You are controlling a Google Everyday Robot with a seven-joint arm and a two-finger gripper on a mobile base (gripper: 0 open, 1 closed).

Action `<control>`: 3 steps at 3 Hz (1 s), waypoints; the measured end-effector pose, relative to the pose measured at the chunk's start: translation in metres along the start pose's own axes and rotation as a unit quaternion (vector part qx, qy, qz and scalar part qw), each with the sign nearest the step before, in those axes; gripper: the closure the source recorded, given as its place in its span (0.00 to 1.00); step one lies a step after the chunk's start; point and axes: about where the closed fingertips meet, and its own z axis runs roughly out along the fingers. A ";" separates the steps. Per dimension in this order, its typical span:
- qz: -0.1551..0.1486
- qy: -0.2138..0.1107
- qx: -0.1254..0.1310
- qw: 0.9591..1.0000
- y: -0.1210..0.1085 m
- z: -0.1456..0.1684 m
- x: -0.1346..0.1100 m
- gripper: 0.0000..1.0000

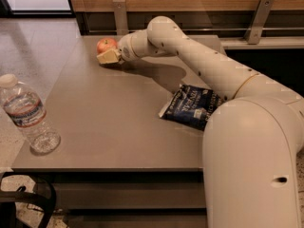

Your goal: Move apple near water bottle

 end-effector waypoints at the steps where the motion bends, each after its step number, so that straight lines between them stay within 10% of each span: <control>1: -0.014 -0.010 0.026 1.000 0.003 -0.031 -0.014 1.00; 3: -0.025 -0.023 0.087 0.996 0.056 -0.113 -0.012 1.00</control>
Offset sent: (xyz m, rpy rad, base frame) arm -0.1159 -0.0719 0.0505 -0.0739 -0.1239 -0.1820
